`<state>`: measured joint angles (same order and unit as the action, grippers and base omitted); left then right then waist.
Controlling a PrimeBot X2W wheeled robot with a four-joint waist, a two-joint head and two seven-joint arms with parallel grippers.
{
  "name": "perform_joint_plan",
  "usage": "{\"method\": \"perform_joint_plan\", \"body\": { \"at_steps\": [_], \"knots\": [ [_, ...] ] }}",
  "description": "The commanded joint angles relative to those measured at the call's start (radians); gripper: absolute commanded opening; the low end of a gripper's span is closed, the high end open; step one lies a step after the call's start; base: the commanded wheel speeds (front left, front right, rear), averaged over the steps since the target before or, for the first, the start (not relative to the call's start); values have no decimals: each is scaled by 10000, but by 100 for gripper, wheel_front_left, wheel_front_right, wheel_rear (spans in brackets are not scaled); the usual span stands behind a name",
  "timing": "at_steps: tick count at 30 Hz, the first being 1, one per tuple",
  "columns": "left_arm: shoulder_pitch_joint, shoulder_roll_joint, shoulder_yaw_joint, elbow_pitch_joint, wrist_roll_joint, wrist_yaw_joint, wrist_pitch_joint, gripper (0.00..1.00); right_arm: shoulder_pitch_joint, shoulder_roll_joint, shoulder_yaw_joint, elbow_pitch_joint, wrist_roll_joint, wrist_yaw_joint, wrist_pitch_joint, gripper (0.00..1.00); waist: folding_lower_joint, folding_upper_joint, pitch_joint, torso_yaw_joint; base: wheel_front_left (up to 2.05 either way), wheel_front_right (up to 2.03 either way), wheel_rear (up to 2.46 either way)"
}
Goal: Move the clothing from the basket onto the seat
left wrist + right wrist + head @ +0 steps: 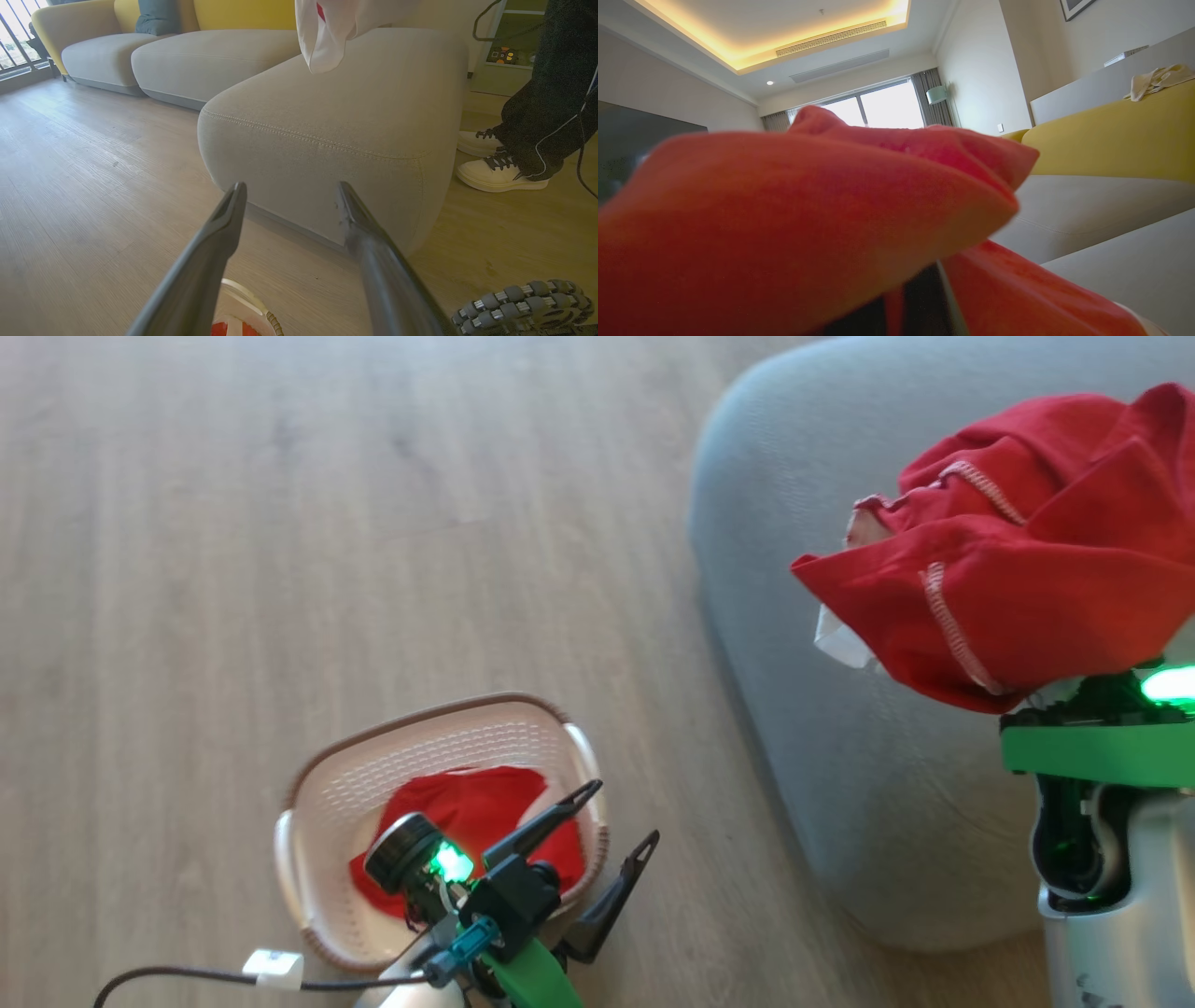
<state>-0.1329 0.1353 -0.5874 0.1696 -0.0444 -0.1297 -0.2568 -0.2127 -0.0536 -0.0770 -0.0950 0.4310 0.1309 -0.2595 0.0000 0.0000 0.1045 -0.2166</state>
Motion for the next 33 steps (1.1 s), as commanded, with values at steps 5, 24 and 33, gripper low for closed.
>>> {"method": "perform_joint_plan", "body": {
  "at_steps": [5,24,33],
  "knots": [
    [-502,170,86,-387,-55,-9,-49,100,-145,34,-214,-546,96,-2,-23,0,0,0,167,-1281,0,0,0],
    [-680,86,-486,-355,-97,-9,-49,100,350,34,-1064,-627,278,-2,-23,0,0,0,288,-3093,0,0,0],
    [-699,162,-549,-347,-124,-9,-49,100,311,34,-1152,-552,336,-2,-23,0,0,0,317,-3080,0,0,0]
  ]
}}
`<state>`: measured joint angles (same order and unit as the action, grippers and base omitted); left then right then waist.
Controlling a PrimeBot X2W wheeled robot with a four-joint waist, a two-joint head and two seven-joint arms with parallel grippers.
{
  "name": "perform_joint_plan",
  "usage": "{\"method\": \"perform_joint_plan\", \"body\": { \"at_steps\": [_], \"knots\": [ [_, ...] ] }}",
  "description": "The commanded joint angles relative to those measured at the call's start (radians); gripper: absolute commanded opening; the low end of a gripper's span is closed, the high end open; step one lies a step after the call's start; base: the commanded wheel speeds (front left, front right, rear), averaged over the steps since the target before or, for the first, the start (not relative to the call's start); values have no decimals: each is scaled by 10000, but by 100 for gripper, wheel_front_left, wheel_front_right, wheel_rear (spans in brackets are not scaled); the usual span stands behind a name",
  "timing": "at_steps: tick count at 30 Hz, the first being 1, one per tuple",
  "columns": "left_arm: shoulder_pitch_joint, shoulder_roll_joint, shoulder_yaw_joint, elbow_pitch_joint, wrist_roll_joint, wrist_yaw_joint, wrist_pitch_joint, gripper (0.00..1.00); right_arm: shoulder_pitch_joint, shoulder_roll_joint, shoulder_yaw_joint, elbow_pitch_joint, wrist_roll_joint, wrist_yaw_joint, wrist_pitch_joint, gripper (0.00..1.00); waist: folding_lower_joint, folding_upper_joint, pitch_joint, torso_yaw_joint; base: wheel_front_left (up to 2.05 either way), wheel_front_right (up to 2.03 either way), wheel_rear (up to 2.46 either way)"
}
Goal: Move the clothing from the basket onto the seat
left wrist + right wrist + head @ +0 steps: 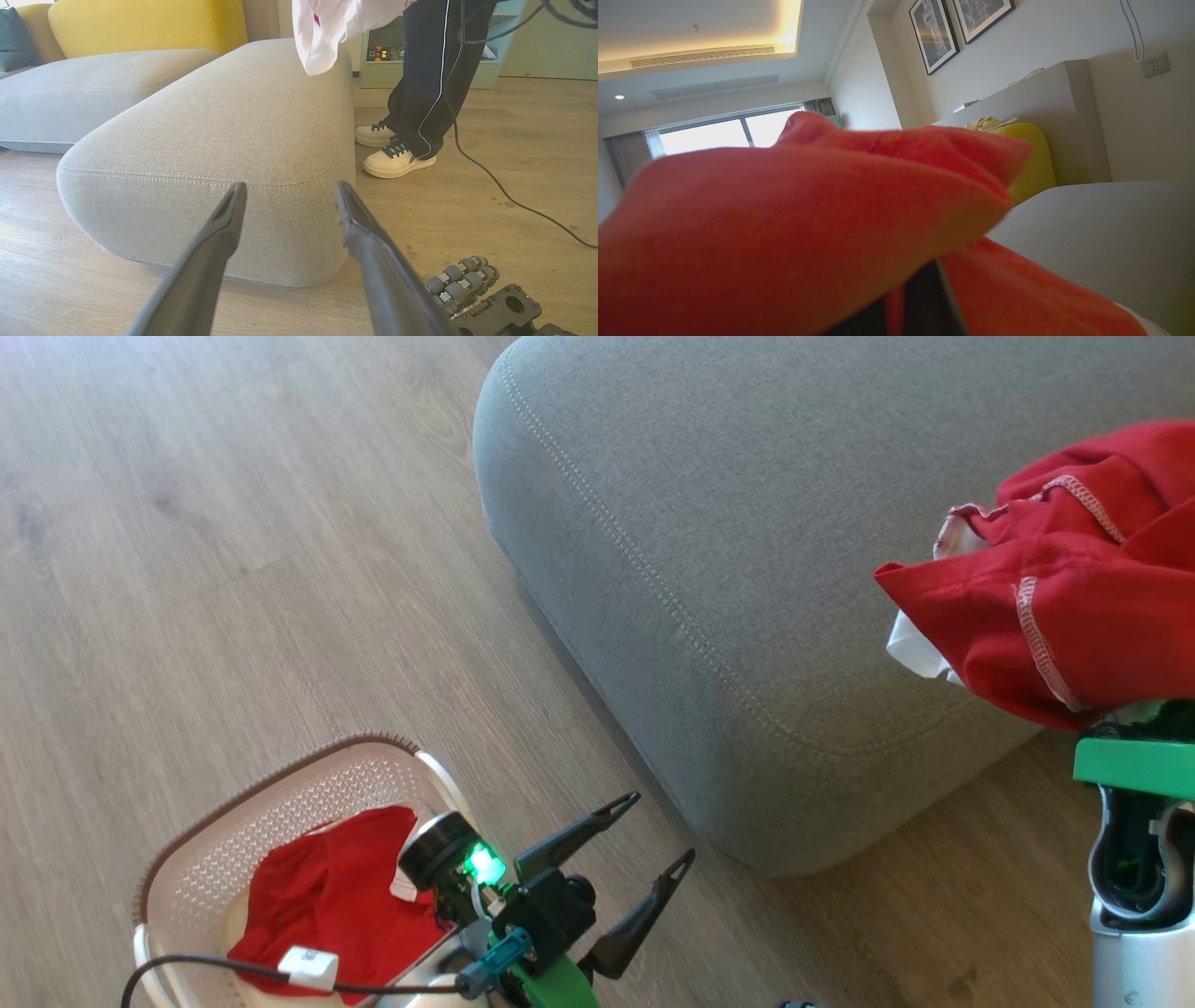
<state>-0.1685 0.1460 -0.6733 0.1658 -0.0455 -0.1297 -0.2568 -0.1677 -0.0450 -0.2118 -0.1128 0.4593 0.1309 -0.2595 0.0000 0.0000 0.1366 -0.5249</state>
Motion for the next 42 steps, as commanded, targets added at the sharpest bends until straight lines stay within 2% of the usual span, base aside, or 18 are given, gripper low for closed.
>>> {"method": "perform_joint_plan", "body": {
  "at_steps": [1,10,15,23,33,42],
  "knots": [
    [-323,53,316,-306,-110,-9,-49,100,-145,-53,187,-344,53,-2,-23,0,0,0,-20,12,0,0,0],
    [-417,122,355,-331,-75,-9,-49,100,-306,-53,-70,-119,-12,-2,-23,0,0,0,320,364,0,0,0],
    [-643,421,245,-450,-34,-9,-49,100,-843,-53,-310,-157,-206,-2,-23,0,0,0,941,538,0,0,0],
    [-1061,1137,187,-679,-26,-9,-49,100,-2403,-53,-905,-236,-353,-2,-23,0,0,0,2192,737,0,0,0],
    [-1659,2116,20,-1155,133,-10,-49,100,-4910,-53,-804,174,-957,-2,-23,0,0,0,3822,955,0,0,0],
    [-1912,2512,-222,-1389,216,-10,-49,100,-6761,-53,-1258,1048,-1350,-2,-23,0,0,0,4559,1186,0,0,0]
  ]
}}
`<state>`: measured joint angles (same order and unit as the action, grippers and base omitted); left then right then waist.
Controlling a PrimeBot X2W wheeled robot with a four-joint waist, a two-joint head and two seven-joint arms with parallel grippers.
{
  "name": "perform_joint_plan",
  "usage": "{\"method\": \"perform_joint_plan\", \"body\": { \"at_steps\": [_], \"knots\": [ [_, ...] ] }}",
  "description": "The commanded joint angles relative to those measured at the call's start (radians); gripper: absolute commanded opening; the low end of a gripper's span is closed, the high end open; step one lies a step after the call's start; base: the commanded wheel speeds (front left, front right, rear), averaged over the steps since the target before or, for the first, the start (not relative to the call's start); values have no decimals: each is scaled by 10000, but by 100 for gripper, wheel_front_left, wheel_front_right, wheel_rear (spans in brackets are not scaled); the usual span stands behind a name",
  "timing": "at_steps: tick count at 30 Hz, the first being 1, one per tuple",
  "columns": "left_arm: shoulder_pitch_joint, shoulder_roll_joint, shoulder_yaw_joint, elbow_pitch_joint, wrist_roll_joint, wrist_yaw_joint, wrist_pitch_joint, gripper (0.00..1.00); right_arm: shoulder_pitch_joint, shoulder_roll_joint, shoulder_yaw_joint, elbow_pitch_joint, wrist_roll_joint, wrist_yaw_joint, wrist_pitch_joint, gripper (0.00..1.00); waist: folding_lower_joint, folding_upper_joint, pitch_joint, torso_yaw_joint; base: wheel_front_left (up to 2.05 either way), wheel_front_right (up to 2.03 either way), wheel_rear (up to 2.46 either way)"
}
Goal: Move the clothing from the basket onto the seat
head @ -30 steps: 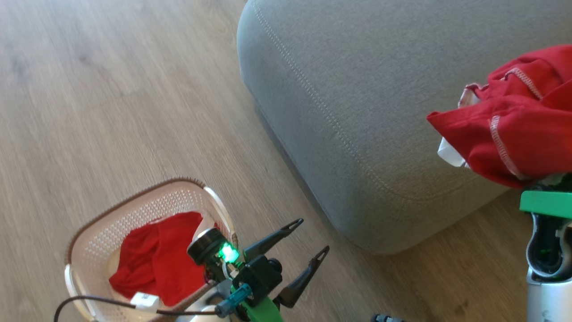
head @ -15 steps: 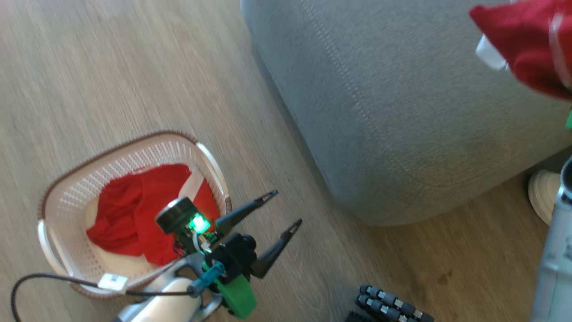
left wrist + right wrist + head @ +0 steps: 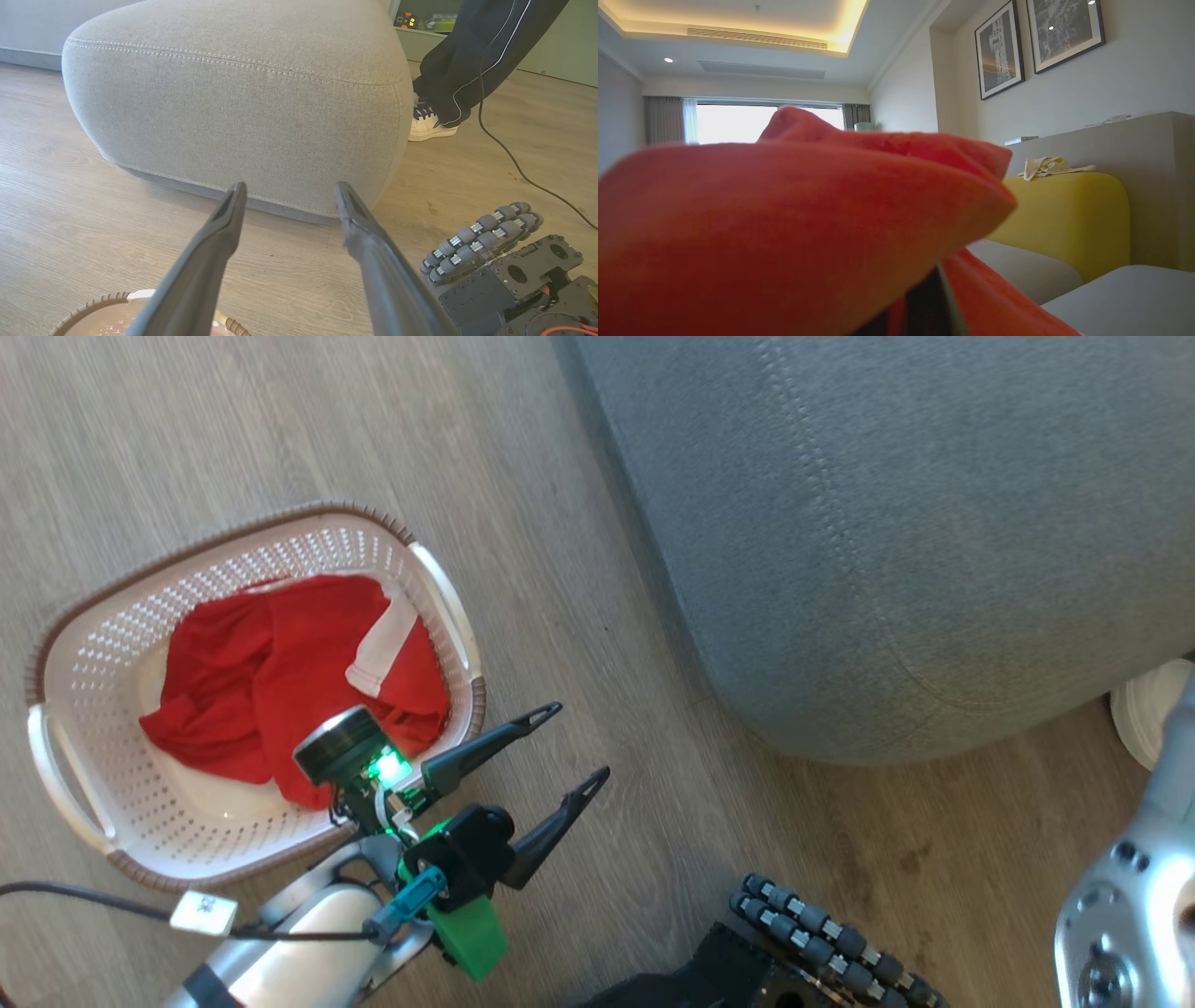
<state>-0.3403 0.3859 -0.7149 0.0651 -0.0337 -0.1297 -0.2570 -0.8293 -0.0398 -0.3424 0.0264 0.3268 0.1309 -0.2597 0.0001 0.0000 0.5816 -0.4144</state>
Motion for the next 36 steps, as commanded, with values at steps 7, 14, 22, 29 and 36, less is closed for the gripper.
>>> {"method": "perform_joint_plan", "body": {
  "at_steps": [7,14,22,29,36],
  "knots": [
    [-341,267,258,-429,125,-10,-48,100,-1572,-272,-1196,1227,-201,-2,-21,0,-1,0,653,250,0,0,0],
    [-505,306,320,-539,166,-10,-48,100,-2904,-900,-2587,3082,-585,-2,-21,0,-1,0,1087,539,0,0,0],
    [-671,399,414,-663,133,-10,-48,100,-3998,-1471,-3921,4819,-2012,-2,-21,0,-1,0,1588,956,0,0,0],
    [-782,463,425,-979,19,-10,-48,100,-4365,-1625,-4519,5747,-2971,-2,-21,0,-1,0,1878,1274,0,0,0],
    [-756,512,614,-1043,45,-10,-48,100,-4411,-1655,-5249,6874,-3806,-2,-21,0,-1,0,2130,1459,0,0,0]
  ]
}}
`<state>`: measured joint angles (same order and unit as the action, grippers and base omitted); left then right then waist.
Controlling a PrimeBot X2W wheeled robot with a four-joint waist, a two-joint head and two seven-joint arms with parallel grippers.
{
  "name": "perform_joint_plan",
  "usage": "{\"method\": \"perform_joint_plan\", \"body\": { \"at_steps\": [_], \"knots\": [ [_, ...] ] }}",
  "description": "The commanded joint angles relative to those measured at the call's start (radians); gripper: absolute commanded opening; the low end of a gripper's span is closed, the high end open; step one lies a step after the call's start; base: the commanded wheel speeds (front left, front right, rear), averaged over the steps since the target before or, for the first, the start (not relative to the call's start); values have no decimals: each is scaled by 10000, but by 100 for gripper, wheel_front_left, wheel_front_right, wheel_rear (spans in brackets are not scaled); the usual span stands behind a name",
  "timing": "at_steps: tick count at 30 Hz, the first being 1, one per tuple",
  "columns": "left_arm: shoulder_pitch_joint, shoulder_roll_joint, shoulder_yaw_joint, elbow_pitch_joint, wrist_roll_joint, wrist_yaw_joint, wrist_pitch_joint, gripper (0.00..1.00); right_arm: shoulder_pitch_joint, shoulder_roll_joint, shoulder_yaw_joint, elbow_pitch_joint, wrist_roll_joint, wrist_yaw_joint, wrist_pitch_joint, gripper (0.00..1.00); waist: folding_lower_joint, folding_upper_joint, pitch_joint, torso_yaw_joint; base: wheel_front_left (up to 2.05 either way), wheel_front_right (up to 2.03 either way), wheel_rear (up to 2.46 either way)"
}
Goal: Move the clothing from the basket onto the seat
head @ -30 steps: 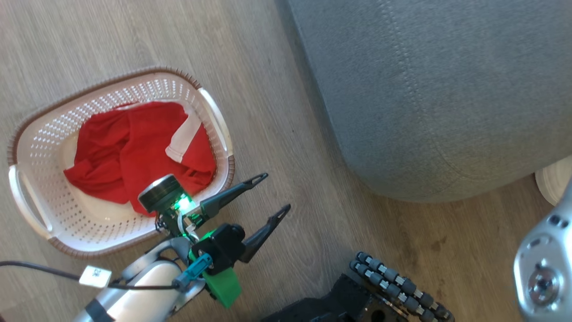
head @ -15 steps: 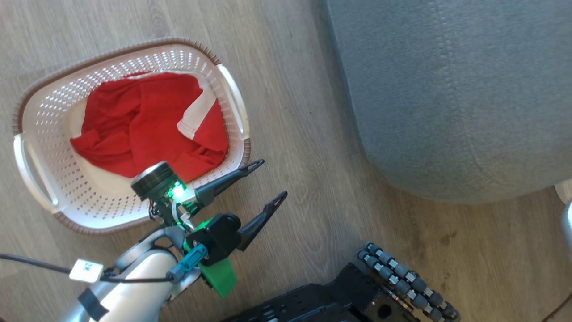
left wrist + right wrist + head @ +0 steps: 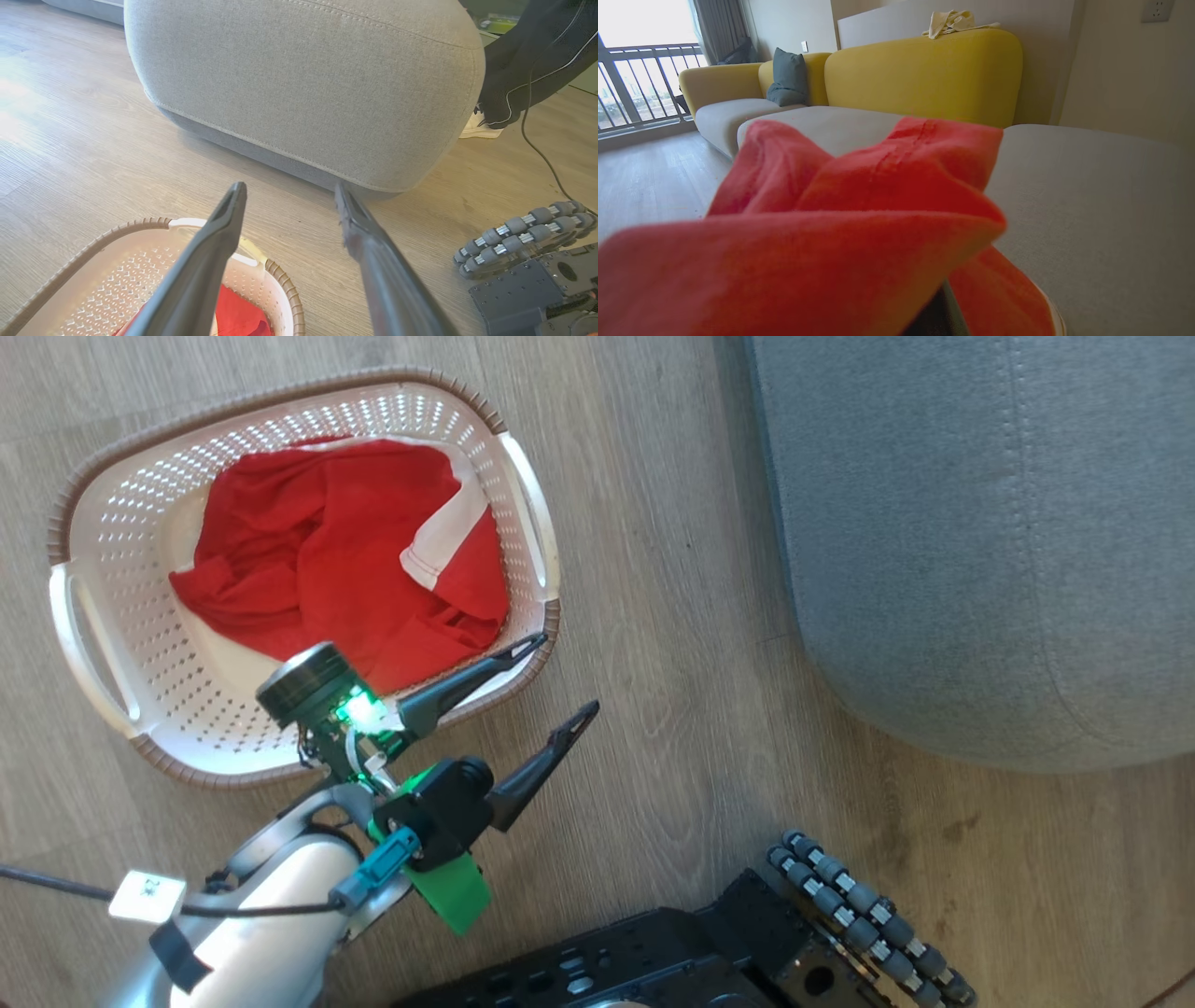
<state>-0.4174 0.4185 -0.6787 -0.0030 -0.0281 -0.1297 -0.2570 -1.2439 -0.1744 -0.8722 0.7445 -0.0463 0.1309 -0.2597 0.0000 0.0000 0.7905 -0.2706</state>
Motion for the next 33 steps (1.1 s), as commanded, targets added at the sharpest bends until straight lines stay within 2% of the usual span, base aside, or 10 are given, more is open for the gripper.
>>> {"method": "perform_joint_plan", "body": {
  "at_steps": [1,6,18,19,20,21,26,33],
  "knots": [
    [22,189,287,-368,-6,-10,-48,100,-255,-307,-4,-166,-192,-2,-21,0,0,0,79,31,0,0,0],
    [43,182,386,-393,10,-10,-48,100,-89,-346,-281,631,-858,-2,-21,0,0,0,189,66,0,0,0],
    [-53,98,441,-337,13,-10,-48,100,-274,-248,-1004,1380,-1943,-2,-21,0,0,0,137,61,0,0,0],
    [-65,93,438,-330,12,-10,-48,100,-218,-287,-1078,1196,-2148,-2,-21,35,0,0,121,59,0,0,0],
    [-79,85,430,-327,11,-10,-48,100,-187,-265,-1208,1036,-2303,-2,-21,84,0,0,93,61,0,0,0],
    [-87,78,419,-327,15,-10,-48,100,-174,-212,-1345,958,-2422,-2,-21,100,0,0,51,60,0,0,0],
    [-77,-8,389,-266,8,-10,-48,100,-130,-89,-1573,1037,-3014,-2,-21,100,0,0,-203,41,0,0,0],
    [-12,-340,293,-96,-40,-10,-48,100,188,-303,-1722,1581,-4022,-2,-21,100,0,0,-874,24,0,0,0]
  ]
}}
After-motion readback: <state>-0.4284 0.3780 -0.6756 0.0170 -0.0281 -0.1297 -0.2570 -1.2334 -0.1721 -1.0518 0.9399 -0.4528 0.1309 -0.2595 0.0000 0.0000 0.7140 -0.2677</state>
